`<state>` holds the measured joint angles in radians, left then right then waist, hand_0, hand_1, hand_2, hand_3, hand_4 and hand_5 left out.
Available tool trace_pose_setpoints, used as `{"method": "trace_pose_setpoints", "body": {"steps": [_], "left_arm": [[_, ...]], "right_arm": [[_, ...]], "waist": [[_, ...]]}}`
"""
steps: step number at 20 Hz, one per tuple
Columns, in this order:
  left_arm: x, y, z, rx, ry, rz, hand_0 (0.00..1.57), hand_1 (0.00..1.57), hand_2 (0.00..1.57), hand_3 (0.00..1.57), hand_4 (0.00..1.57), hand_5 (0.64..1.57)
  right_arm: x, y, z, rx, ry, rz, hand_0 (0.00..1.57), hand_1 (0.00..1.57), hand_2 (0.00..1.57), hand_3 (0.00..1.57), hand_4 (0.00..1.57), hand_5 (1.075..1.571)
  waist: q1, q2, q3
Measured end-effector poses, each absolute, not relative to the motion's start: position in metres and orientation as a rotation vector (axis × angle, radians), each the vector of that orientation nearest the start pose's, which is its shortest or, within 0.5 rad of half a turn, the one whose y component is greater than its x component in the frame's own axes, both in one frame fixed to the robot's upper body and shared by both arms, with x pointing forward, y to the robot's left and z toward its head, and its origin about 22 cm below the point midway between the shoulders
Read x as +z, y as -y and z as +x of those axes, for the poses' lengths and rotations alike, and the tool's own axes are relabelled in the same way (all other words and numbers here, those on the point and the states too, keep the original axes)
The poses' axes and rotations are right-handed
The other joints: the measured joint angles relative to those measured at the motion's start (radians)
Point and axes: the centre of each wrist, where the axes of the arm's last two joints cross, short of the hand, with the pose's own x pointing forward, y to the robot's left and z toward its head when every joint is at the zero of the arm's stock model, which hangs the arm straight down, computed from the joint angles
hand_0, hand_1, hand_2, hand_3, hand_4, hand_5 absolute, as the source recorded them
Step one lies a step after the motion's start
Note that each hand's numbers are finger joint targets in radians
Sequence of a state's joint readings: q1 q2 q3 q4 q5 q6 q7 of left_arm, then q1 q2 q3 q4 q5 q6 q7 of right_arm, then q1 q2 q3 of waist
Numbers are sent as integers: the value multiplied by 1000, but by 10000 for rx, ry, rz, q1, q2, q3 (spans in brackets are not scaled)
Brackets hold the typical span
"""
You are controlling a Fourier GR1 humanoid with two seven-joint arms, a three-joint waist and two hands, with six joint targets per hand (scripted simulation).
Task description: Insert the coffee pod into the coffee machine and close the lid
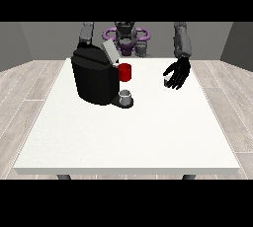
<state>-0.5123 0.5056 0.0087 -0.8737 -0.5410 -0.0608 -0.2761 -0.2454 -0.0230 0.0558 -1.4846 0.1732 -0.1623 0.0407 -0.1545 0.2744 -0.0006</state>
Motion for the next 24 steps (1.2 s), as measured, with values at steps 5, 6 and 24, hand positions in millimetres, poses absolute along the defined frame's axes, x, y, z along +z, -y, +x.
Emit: {"method": "trace_pose_setpoints", "body": {"steps": [5, 6, 24], "left_arm": [[39, -350, 362, -10255, 14200, 7404, 757, 757, 950, 811, 339, 1571], [36, -348, 362, -10561, 14086, 7491, 826, 826, 998, 857, 340, 1571], [33, -339, 381, -12429, 12891, 7390, 1420, 1420, 1402, 1332, 494, 1571]], "right_arm": [[30, 190, 299, 1598, 16750, -1772, 0, 0, 0, 0, 0, 1571], [26, 191, 299, 1590, 16719, -1752, 0, 0, 0, 0, 0, 1571], [-3, 200, 304, 1394, 15841, -2181, 0, 0, 0, 0, 0, 1571]], "waist": [[4, 59, 6], [7, 54, 8], [139, -453, 6]]}}
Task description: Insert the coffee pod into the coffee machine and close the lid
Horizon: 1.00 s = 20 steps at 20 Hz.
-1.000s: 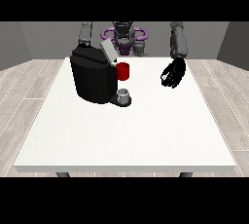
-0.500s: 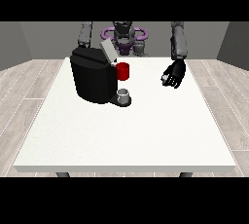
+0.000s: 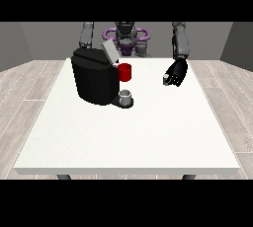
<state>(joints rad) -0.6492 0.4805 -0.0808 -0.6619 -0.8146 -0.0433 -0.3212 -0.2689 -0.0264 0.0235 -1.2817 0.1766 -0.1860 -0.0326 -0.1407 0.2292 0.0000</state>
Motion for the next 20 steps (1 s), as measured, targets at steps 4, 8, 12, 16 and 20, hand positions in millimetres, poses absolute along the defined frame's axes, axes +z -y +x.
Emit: {"method": "trace_pose_setpoints", "body": {"steps": [4, 8, 12, 16, 20], "left_arm": [[37, -325, 388, -12077, 13573, 6350, 1447, 1447, 1431, 1354, 530, 1571], [50, -321, 397, -11951, 13476, 5727, 1375, 1375, 1381, 1327, 490, 1571], [71, -299, 410, -12289, 13492, 5115, 1402, 1402, 1390, 1329, 542, 1571], [73, -271, 414, -12470, 13330, 4635, 1402, 1402, 1390, 1329, 542, 1571], [91, -247, 423, -12612, 13329, 4535, 1331, 1331, 1351, 1323, 592, 1571]], "right_arm": [[-14, 208, 302, 1320, 15373, -2551, 0, 0, 0, 0, 0, 1571], [-21, 207, 299, 1494, 14862, -2683, 0, 0, 0, 0, 0, 1571], [-33, 213, 298, 1511, 14501, -2777, 0, 0, 0, 0, 0, 1571], [-36, 210, 298, 1482, 14303, -2710, 0, 0, 0, 0, 0, 1571], [-38, 212, 298, 1515, 14261, -2567, 0, 0, 0, 0, 0, 1571]], "waist": [[159, -394, 0], [140, -848, 0], [261, -1292, 3], [285, -1710, 3], [176, -1918, 3]]}}
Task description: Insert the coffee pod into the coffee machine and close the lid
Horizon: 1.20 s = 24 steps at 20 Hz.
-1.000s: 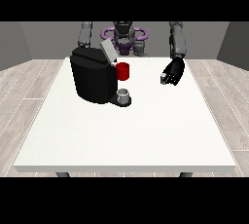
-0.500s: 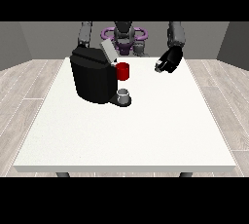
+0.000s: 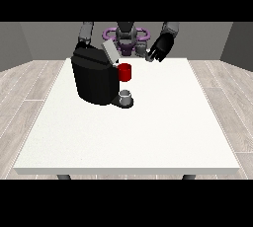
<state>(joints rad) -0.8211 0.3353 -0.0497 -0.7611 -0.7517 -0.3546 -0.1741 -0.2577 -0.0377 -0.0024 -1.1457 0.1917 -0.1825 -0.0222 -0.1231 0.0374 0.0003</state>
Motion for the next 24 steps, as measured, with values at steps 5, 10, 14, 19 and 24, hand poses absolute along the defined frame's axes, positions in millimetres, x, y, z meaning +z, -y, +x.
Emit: {"method": "trace_pose_setpoints", "body": {"steps": [5, 10, 14, 19, 24], "left_arm": [[138, -232, 437, -12450, 14075, 4608, 956, 956, 1160, 1358, 517, 1571], [184, -232, 449, -11620, 14505, 4902, 1268, 1268, 1295, 1269, 488, 1571], [213, -241, 454, -11203, 14765, 5330, 1155, 1155, 1247, 1266, 484, 1571], [240, -240, 457, -11120, 14966, 5768, 1225, 1225, 1284, 1233, 478, 1571], [254, -250, 458, -10818, 15200, 6147, 1223, 1223, 1288, 1245, 491, 1571]], "right_arm": [[-30, 215, 306, 1445, 14764, -2311, 0, 0, 0, 0, 0, 1571], [-12, 207, 316, 1623, 15389, -2192, 0, 0, 0, 0, 0, 1571], [11, 198, 325, 1696, 15941, -2012, 0, 0, 0, 0, 0, 1571], [26, 200, 332, 1628, 16345, -2189, 0, 0, 0, 0, 263, 1571], [41, 200, 336, 1639, 16672, -2095, 0, 0, 0, 0, 0, 1571]], "waist": [[-214, 193, 2], [-758, 503, -1], [-1251, 906, -1], [-1444, 1336, 0], [-1814, 1804, -1]]}}
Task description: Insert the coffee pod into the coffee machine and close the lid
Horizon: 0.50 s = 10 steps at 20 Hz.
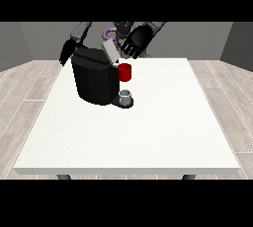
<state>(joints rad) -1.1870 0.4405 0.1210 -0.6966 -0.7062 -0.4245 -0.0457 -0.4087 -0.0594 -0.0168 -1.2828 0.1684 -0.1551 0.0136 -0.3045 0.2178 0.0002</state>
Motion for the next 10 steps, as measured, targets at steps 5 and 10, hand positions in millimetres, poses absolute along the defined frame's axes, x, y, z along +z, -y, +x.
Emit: {"method": "trace_pose_setpoints", "body": {"steps": [5, 10], "left_arm": [[259, -246, 459, -11004, 15265, 6175, 1175, 1175, 1242, 1216, 464, 1571], [266, -236, 461, -11182, 15338, 6119, 1239, 1239, 1286, 1222, 429, 1571]], "right_arm": [[46, 209, 339, 1433, 16848, -2294, 0, 0, 0, 0, 100, 1571], [52, 207, 346, 1233, 16913, -2446, 0, 0, 0, 0, 161, 1571]], "waist": [[41, 294, 1], [149, 530, 0]]}}
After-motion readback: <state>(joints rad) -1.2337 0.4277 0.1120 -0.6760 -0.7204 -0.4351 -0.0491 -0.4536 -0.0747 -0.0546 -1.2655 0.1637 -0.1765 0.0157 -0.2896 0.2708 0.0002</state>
